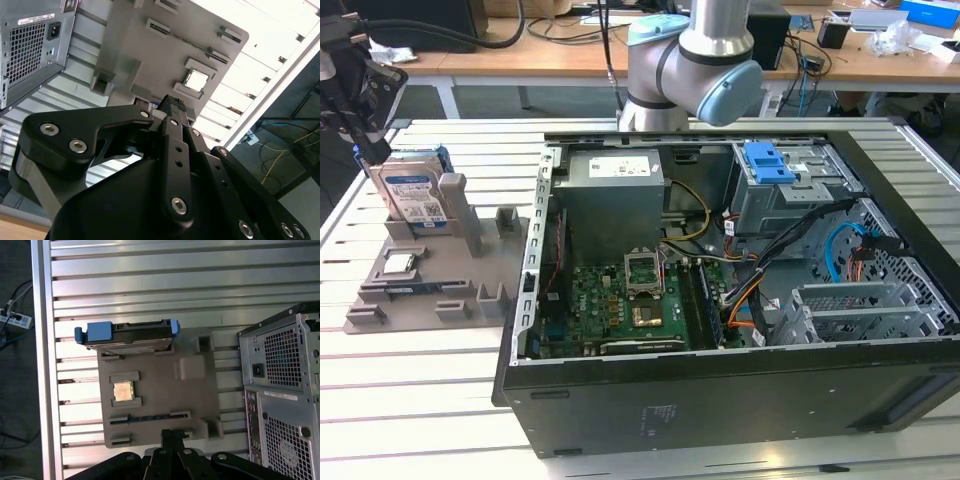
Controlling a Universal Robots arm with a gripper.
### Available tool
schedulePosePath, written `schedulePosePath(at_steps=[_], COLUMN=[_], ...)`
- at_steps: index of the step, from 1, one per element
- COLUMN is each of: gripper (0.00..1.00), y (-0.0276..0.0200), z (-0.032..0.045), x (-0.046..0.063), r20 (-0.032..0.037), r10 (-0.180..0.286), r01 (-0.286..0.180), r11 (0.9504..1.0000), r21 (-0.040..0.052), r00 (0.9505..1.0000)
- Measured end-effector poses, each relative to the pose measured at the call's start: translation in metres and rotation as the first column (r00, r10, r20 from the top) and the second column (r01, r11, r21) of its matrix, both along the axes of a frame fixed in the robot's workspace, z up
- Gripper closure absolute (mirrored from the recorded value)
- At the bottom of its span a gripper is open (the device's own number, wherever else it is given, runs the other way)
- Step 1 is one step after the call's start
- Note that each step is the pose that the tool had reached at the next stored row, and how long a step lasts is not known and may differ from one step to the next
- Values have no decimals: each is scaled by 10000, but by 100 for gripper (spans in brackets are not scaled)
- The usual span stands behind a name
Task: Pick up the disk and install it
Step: 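Reach for the disk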
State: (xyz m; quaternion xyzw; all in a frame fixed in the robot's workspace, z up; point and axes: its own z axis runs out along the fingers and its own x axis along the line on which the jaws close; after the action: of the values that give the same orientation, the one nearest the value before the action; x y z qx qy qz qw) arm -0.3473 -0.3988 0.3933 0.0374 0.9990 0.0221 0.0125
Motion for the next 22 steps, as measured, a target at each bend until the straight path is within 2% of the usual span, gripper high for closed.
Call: schedulePosePath(at_steps=[9, 13, 16, 22], gripper=[89, 89, 89, 89], y=[6, 62, 122, 206], z=[-1, -4, -8, -14], x=[-169, -239, -315, -431], r20=[0, 0, -1, -1], r10=[-1, 0, 0, -1], r01=[1, 0, 0, 1], r11=[10000, 10000, 10000, 10000], r21=[0, -13, -60, -75], r00=[10000, 10000, 10000, 10000])
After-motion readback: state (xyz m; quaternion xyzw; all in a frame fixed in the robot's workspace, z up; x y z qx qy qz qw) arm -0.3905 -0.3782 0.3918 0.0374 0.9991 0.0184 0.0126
